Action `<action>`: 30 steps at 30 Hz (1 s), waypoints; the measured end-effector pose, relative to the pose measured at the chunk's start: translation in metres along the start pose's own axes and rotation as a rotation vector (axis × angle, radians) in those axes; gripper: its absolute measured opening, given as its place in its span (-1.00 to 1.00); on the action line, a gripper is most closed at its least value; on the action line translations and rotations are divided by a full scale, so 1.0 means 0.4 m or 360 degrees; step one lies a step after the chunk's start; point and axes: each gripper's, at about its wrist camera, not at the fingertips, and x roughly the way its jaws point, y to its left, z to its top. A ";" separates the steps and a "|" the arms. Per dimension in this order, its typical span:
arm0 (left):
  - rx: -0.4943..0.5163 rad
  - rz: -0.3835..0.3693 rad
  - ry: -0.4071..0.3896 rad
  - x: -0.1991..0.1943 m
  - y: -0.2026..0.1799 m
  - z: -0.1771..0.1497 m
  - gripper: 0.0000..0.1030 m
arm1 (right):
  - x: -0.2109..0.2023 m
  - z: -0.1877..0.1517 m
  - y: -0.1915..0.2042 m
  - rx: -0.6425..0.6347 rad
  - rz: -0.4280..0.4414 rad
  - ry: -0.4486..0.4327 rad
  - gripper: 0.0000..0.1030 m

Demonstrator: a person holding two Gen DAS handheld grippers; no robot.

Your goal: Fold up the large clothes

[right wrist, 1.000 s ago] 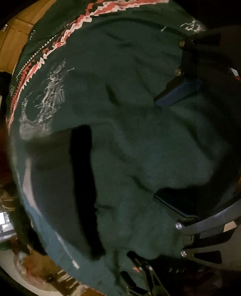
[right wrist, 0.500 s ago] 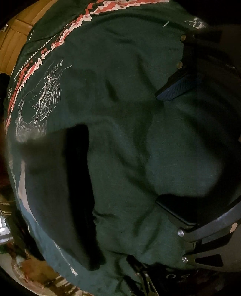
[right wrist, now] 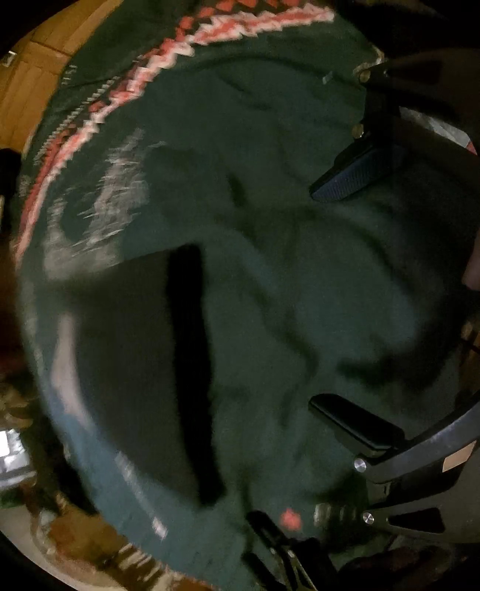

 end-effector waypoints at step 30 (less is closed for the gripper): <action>-0.0110 0.0151 -0.0427 -0.375 0.066 0.040 1.00 | -0.489 0.023 0.258 -0.0196 -0.0128 -0.0496 1.00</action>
